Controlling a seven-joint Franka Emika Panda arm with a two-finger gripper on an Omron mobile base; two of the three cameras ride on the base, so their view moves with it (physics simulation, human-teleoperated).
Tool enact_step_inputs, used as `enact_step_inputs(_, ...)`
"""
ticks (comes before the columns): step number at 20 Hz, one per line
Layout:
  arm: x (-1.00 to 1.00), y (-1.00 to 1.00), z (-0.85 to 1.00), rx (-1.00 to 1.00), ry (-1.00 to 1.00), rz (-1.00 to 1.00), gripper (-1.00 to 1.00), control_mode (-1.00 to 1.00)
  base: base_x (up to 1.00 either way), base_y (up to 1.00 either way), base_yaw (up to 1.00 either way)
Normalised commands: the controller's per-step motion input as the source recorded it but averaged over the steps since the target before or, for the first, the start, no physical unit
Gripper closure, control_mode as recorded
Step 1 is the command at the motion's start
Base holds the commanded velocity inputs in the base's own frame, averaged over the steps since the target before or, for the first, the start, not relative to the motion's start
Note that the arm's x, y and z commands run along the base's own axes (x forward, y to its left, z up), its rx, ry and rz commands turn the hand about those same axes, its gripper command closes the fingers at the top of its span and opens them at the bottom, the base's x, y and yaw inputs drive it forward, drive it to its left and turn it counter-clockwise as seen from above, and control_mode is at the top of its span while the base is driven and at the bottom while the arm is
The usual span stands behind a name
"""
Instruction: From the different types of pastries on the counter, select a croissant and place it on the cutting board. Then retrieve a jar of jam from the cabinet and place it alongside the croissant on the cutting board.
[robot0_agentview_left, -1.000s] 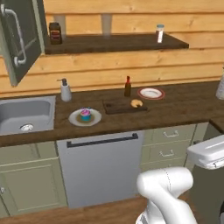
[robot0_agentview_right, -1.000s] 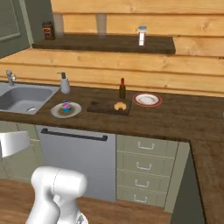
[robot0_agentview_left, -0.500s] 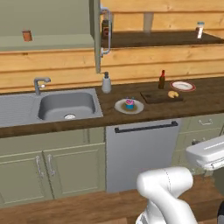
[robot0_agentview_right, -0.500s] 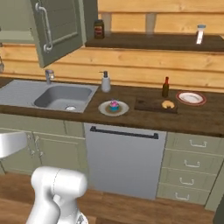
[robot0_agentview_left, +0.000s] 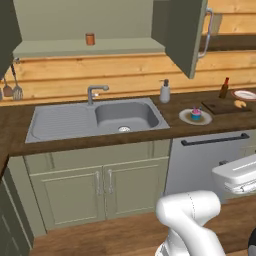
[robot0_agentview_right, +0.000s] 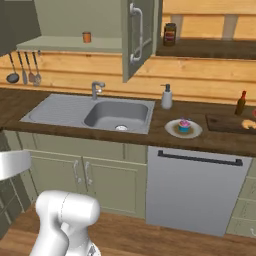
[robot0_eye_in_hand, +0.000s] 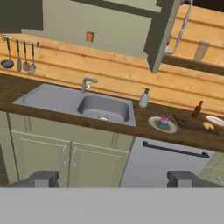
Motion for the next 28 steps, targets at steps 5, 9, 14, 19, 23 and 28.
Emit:
enact_step_inputs(5,0.00,0.00,0.00,0.00,0.00,0.00,-1.00,1.00,0.07,0.95,0.00)
enact_step_inputs(9,0.00,0.00,0.00,0.00,0.00,0.00,-1.00,1.00,0.11,0.02,0.00)
enact_step_inputs(14,0.00,0.00,0.00,0.00,0.00,0.00,-1.00,1.00,0.56,0.07,0.00)
enact_step_inputs(19,0.00,0.00,0.00,0.00,0.00,0.00,-1.00,1.00,0.45,0.38,0.00)
enact_step_inputs(23,0.00,0.00,0.00,0.00,0.00,0.00,-1.00,1.00,0.47,0.72,-0.01)
enact_step_inputs(28,0.00,0.00,0.00,0.00,0.00,0.00,-1.00,1.00,0.30,0.16,-0.01)
